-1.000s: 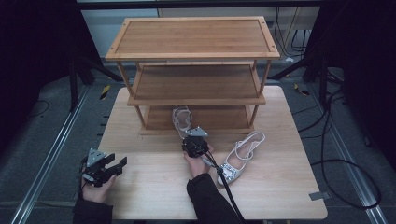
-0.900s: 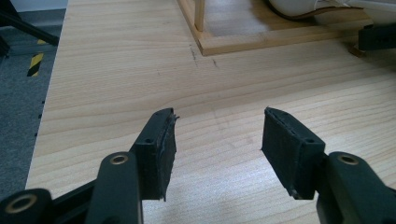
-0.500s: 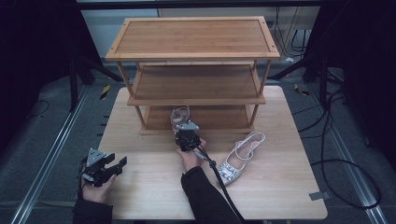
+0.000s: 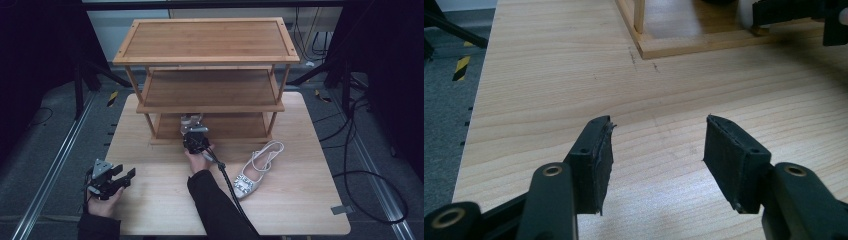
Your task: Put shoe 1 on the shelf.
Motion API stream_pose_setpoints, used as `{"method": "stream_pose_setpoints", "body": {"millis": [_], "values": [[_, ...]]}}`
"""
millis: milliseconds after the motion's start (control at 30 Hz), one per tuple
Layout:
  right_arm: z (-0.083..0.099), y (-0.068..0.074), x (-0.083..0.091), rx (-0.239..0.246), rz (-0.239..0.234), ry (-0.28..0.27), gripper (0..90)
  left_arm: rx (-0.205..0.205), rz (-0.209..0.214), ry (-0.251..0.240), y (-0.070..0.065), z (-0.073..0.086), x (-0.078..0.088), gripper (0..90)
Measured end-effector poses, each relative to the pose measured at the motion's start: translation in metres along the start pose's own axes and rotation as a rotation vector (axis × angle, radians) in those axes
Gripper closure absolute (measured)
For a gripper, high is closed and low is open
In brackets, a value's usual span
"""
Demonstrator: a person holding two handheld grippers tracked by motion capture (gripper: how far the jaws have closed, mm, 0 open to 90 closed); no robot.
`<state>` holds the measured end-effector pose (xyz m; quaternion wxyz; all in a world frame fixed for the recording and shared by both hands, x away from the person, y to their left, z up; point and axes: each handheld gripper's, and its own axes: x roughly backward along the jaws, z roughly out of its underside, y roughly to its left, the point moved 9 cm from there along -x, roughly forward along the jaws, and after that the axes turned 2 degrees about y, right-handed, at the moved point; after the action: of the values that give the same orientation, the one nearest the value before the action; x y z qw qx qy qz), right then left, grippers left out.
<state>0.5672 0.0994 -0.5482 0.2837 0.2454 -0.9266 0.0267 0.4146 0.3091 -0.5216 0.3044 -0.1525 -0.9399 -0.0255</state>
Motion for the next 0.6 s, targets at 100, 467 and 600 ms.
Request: {"method": "stream_pose_setpoints", "body": {"millis": [100, 467, 600], "values": [[0.0, -0.002, -0.004, 0.027, 0.019, -0.003, 76.5, 0.002, 0.001, 0.0, 0.0, 0.0, 0.0, 43.9], [0.0, -0.004, 0.019, -0.012, 0.001, -0.02, 44.4, 0.001, -0.001, 0.005, 0.001, 0.001, -0.001, 43.5], [0.002, -0.001, 0.051, 0.011, -0.027, -0.048, 37.1, -0.001, -0.002, 0.003, 0.0, 0.0, 0.0, 43.2]]}}
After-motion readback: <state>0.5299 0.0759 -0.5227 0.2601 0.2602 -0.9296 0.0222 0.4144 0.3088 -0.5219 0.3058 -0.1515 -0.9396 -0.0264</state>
